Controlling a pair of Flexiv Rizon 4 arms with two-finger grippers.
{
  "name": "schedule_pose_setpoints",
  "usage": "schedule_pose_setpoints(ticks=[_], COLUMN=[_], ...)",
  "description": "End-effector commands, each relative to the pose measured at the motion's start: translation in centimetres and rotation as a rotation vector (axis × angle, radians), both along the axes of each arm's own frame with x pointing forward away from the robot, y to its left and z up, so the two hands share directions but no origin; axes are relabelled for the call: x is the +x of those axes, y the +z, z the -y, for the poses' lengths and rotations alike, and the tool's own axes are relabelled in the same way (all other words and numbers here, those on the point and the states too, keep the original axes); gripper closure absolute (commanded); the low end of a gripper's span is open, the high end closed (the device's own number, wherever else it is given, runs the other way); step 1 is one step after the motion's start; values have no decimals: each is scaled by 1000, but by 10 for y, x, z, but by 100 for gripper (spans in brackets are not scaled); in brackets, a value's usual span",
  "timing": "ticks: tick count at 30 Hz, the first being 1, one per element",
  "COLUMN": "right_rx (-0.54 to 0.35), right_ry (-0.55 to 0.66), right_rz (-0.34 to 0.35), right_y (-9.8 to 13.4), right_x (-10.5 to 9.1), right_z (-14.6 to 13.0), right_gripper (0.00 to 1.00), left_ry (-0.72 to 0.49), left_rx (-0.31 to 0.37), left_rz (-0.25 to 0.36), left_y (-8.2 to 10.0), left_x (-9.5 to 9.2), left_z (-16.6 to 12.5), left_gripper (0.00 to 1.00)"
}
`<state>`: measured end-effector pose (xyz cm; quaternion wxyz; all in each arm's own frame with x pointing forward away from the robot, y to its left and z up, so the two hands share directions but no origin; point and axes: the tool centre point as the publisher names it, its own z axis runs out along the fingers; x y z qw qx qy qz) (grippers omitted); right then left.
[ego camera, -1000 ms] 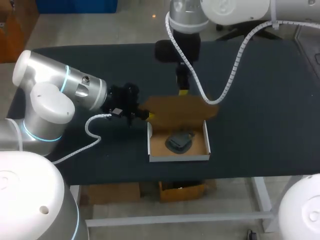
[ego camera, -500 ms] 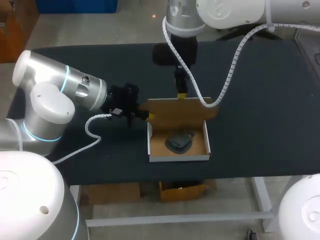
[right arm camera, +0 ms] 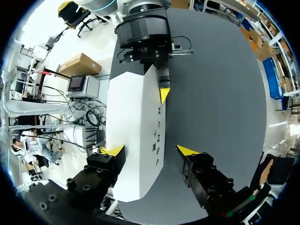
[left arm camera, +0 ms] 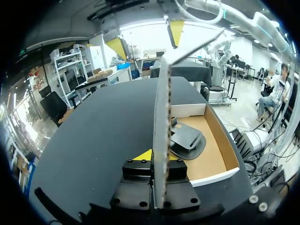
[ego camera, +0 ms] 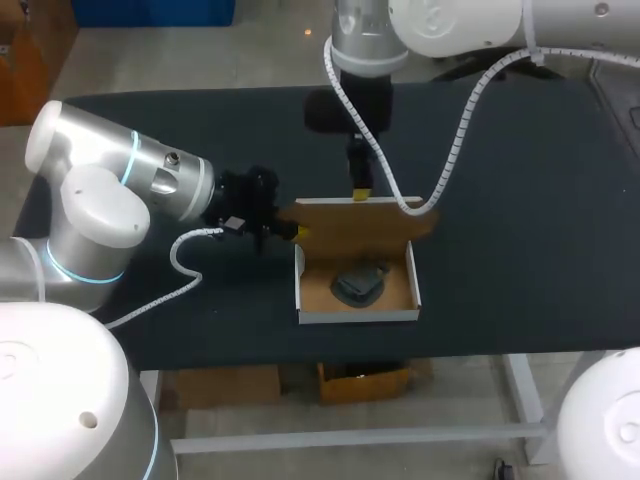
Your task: Assemble the packaging by folding the flat box into shape, placing the metal phone stand inside, and closing the box properly
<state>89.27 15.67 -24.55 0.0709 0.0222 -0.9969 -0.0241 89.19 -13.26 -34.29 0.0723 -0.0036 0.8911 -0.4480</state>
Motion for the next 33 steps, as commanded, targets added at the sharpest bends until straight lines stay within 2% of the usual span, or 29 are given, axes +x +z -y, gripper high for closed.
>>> schedule_pose_setpoints(ticks=[1,15,33], right_rx=[-2,-26,-28], right_ry=[2,-3,-19], right_rz=[-7,8,48], right_y=[-3,-4,5], right_x=[1,-5,-8], right_z=[0,-2,1], right_gripper=[32,27,25], left_ry=[1,1,1], left_rx=[-1,-1,-1], left_rz=[1,1,1], left_y=[-4,-4,-4], left_x=[-1,-1,-1], left_z=[0,0,0], left_gripper=[100,100,100])
